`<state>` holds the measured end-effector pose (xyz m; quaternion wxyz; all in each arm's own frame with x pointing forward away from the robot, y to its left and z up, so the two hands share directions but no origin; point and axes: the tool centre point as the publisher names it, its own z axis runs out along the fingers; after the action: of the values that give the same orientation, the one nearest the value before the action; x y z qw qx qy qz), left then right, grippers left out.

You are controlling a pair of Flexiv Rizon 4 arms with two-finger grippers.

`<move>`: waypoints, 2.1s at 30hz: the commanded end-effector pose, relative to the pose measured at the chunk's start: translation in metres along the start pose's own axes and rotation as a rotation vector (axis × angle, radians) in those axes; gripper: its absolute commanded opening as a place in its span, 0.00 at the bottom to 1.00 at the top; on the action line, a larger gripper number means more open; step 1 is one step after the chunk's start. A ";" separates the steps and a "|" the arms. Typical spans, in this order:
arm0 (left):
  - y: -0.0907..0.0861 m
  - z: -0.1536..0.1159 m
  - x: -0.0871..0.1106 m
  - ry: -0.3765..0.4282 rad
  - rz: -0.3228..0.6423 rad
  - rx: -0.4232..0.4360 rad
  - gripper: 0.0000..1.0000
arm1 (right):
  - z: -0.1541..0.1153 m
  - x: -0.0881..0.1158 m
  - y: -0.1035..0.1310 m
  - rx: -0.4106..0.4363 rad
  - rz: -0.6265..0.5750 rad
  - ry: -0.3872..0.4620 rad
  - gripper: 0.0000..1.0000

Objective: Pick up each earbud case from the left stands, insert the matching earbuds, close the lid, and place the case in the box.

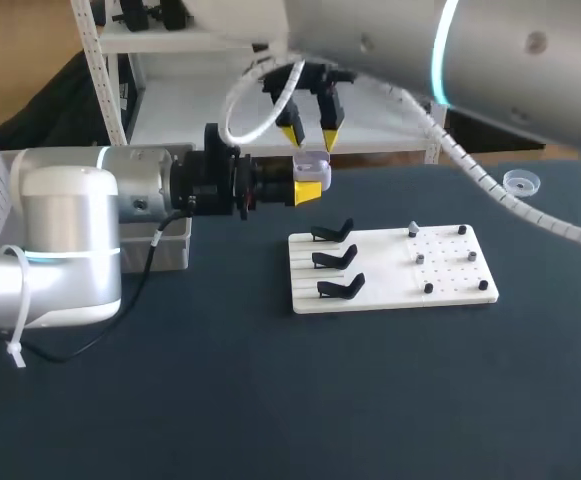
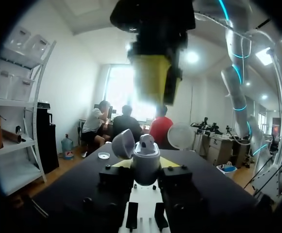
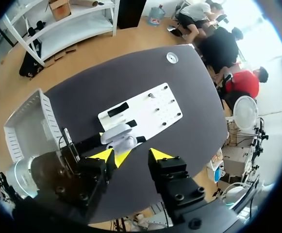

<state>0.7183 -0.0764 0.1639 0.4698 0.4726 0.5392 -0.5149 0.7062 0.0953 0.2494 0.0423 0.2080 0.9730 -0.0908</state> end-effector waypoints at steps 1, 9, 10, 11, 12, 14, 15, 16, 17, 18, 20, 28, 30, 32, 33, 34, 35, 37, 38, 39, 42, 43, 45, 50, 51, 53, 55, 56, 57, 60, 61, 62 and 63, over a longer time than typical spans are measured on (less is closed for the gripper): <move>0.000 0.000 0.000 -0.001 0.000 0.000 0.00 | -0.004 0.015 -0.041 -0.193 -0.014 -0.074 0.45; 0.000 0.000 0.000 -0.001 0.000 0.000 0.00 | 0.002 0.006 -0.077 -0.372 -0.042 -0.118 0.51; 0.000 0.000 0.000 -0.001 0.000 0.000 0.00 | 0.004 0.007 -0.080 -0.384 -0.051 -0.127 0.53; 0.000 0.000 0.000 -0.001 0.000 0.000 0.00 | 0.006 0.007 -0.082 -0.399 -0.052 -0.126 0.55; 0.000 0.000 0.000 -0.001 0.000 0.000 0.00 | 0.008 0.007 -0.085 -0.424 -0.051 -0.118 0.58; 0.000 0.000 0.000 -0.001 0.000 0.000 0.00 | 0.011 0.007 -0.087 -0.440 -0.070 -0.132 0.62; 0.000 0.000 0.000 -0.001 0.000 0.000 0.00 | 0.012 0.007 -0.089 -0.454 -0.075 -0.131 0.72; 0.000 0.000 0.000 -0.001 0.000 0.000 0.00 | 0.013 0.007 -0.090 -0.466 -0.087 -0.122 0.85; 0.000 0.000 0.000 -0.001 0.000 0.000 0.00 | 0.015 0.006 -0.091 -0.465 -0.089 -0.116 0.96; 0.000 0.000 0.000 -0.001 0.000 0.000 0.00 | 0.017 0.005 -0.092 -0.441 -0.072 -0.134 1.00; 0.000 0.000 0.000 -0.001 0.000 0.000 0.00 | 0.017 0.005 -0.092 -0.441 -0.072 -0.134 1.00; 0.000 0.000 0.000 -0.001 0.000 0.000 0.00 | 0.017 0.005 -0.092 -0.441 -0.072 -0.134 1.00; 0.000 0.000 0.000 -0.001 0.000 0.000 0.00 | 0.017 0.005 -0.092 -0.441 -0.072 -0.134 1.00; 0.000 0.000 0.000 -0.001 0.000 0.000 0.00 | 0.017 0.005 -0.092 -0.441 -0.072 -0.134 1.00; 0.000 0.000 0.000 -0.001 0.000 0.000 0.00 | 0.017 0.005 -0.092 -0.441 -0.072 -0.134 1.00; 0.000 0.000 0.000 -0.001 0.000 0.000 0.00 | 0.017 0.005 -0.092 -0.441 -0.072 -0.134 1.00; 0.000 0.000 0.000 -0.001 0.000 0.000 0.00 | 0.023 0.003 -0.092 -0.484 -0.146 -0.140 1.00; 0.000 0.000 0.000 -0.001 0.000 0.000 0.00 | 0.033 -0.003 -0.096 -0.648 -0.271 -0.086 1.00; 0.000 0.000 0.000 -0.001 0.000 0.000 0.00 | 0.038 -0.005 -0.101 -0.684 -0.319 -0.091 1.00; 0.000 0.000 0.000 -0.001 0.000 0.000 0.00 | 0.042 -0.009 -0.104 -0.661 -0.350 -0.118 1.00; 0.000 0.000 0.000 -0.001 0.000 0.000 0.00 | 0.057 -0.017 -0.111 -0.603 -0.405 -0.158 1.00; 0.000 0.000 0.000 -0.001 0.000 0.000 0.00 | 0.062 -0.021 -0.112 -0.588 -0.402 -0.160 1.00; 0.000 0.000 0.000 -0.001 0.000 0.000 0.00 | 0.069 -0.027 -0.113 -0.586 -0.383 -0.158 1.00; 0.000 0.000 0.000 -0.001 0.000 0.000 0.00 | 0.095 -0.046 -0.112 -0.493 -0.205 -0.127 1.00; 0.000 0.000 0.000 -0.001 0.000 0.000 0.00 | 0.100 -0.049 -0.111 -0.465 -0.183 -0.128 1.00; 0.000 0.000 0.000 -0.001 0.000 0.000 0.00 | 0.109 -0.051 -0.107 -0.446 -0.145 -0.108 1.00; 0.000 0.000 0.000 -0.001 0.000 0.000 0.00 | 0.119 -0.053 -0.102 -0.404 -0.121 -0.103 1.00; 0.000 0.000 0.000 -0.001 0.000 0.000 0.00 | 0.123 -0.053 -0.100 -0.392 -0.102 -0.095 1.00; 0.000 0.000 0.000 -0.001 0.000 0.000 0.00 | 0.127 -0.053 -0.098 -0.382 -0.087 -0.093 1.00; 0.000 0.000 0.000 -0.001 0.000 0.000 0.00 | 0.137 -0.054 -0.094 -0.329 -0.042 -0.102 1.00; 0.000 0.000 0.000 -0.001 0.000 0.000 0.00 | 0.140 -0.055 -0.092 -0.311 -0.020 -0.105 1.00; 0.000 0.000 0.000 -0.001 0.000 0.000 0.00 | 0.142 -0.055 -0.091 -0.314 -0.010 -0.095 1.00; 0.000 0.000 0.000 -0.001 0.000 0.000 0.00 | 0.145 -0.056 -0.090 -0.310 0.008 -0.092 1.00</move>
<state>0.7183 -0.0765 0.1640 0.4698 0.4726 0.5393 -0.5149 0.7185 -0.0444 0.1353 0.1239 0.1872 0.9711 0.0807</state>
